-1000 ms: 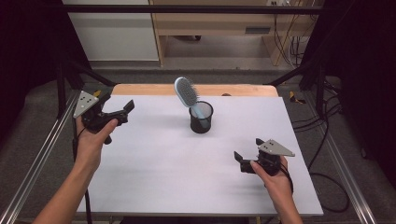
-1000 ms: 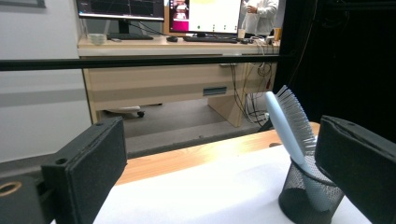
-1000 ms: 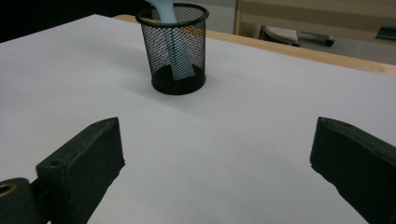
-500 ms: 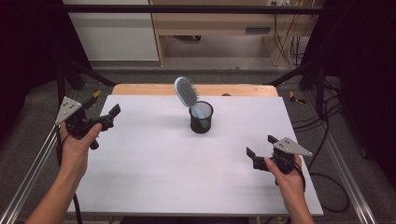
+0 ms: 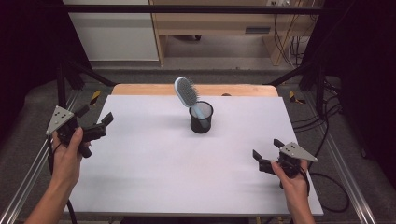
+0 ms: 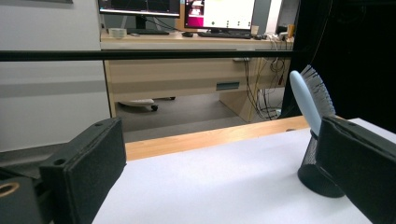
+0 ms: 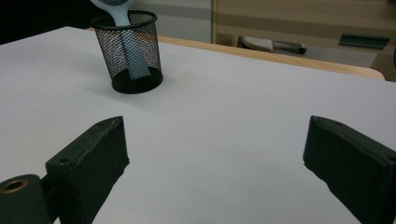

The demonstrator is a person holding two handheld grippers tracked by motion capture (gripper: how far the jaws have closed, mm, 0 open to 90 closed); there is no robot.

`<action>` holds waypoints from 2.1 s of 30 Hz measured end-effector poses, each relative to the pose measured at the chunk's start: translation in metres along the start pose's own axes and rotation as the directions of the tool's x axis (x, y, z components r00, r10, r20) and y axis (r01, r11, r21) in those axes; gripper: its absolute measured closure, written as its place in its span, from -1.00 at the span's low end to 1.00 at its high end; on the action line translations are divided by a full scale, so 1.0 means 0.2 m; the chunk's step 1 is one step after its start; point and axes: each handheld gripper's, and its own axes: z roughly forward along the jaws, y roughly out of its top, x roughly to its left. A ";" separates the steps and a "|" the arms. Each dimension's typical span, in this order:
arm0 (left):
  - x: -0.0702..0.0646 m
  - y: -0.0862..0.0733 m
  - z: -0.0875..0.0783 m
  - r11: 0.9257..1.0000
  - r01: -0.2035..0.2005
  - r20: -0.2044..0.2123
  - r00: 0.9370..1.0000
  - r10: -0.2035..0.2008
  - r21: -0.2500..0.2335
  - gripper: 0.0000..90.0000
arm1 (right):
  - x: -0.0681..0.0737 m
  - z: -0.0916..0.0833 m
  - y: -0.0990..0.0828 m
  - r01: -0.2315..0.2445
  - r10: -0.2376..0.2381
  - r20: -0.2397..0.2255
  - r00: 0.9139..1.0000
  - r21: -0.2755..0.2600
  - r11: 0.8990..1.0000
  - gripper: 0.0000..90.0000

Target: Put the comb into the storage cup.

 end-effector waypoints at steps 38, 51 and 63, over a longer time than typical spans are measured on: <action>0.03 -0.28 -0.22 1.000 -0.014 -0.026 1.000 0.013 -0.022 -0.96 | 0.04 -0.01 -0.03 0.017 -0.016 -0.039 0.999 0.004 1.000 -0.86; 0.05 -0.36 -0.27 1.000 0.011 -0.039 0.999 -0.012 -0.019 -0.96 | 0.07 0.00 -0.03 0.050 -0.051 -0.050 0.997 -0.017 0.999 -0.86; 0.01 -0.40 -0.27 1.000 0.017 -0.020 1.000 -0.017 -0.017 -0.96 | 0.08 -0.01 -0.03 0.054 -0.056 -0.066 0.996 -0.027 0.998 -0.86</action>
